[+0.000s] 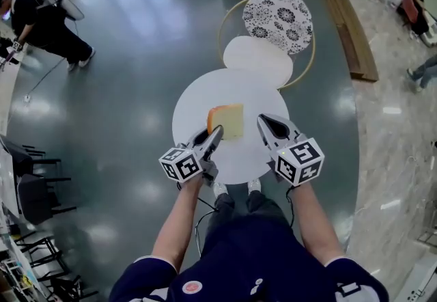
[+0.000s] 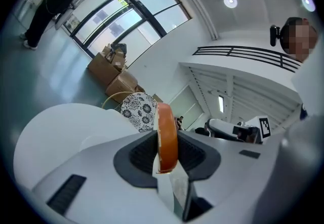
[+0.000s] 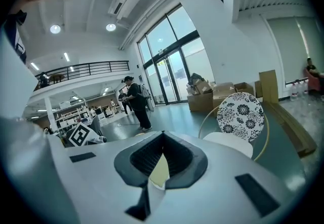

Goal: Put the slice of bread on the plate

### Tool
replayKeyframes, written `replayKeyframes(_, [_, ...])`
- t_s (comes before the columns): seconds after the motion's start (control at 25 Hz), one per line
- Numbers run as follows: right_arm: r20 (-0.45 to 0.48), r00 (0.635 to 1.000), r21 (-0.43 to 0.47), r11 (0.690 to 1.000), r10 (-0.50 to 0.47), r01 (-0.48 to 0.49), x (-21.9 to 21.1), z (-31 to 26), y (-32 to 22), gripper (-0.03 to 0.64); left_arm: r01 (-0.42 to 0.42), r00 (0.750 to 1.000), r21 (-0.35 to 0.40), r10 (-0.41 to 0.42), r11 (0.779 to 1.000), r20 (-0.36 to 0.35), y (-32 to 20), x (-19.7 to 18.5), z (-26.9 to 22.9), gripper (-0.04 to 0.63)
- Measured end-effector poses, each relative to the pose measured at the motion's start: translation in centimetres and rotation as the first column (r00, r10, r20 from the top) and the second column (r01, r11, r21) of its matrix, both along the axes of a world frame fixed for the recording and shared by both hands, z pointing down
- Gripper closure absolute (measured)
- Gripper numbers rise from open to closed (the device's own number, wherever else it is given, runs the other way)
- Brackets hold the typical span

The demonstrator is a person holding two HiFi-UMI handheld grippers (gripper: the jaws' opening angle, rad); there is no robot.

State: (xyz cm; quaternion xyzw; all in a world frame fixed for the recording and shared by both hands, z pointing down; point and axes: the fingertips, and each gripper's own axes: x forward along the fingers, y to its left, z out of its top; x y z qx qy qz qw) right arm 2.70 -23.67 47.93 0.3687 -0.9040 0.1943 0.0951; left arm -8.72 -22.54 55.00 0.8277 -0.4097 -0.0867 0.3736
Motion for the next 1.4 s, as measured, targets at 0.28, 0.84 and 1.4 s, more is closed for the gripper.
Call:
replayKeyframes(0.28, [-0.035, 0.999, -0.061, 0.998, 0.020, -0.022, 0.3, 2.7, -0.4, 0.611, 0.019, 0.997, -0.098, -0.027, 0.995, -0.077, -2.5, -0.6, 5.8, 0.492])
replayKeyframes(0.84, [-0.070, 0.997, -0.096, 0.995, 0.017, -0.024, -0.8, 4.6, -0.8, 0.611, 0.052, 0.988, -0.229, -0.084, 0.972, -0.130, -4.8, -1.8, 12.5, 0.492])
replayKeyframes(1.4, [-0.069, 0.998, -0.115, 0.993, -0.003, -0.005, -2.1, 5.5, -1.3, 0.611, 0.087, 0.995, -0.332, -0.100, 0.939, -0.024, -4.8, -2.6, 15.6, 0.492])
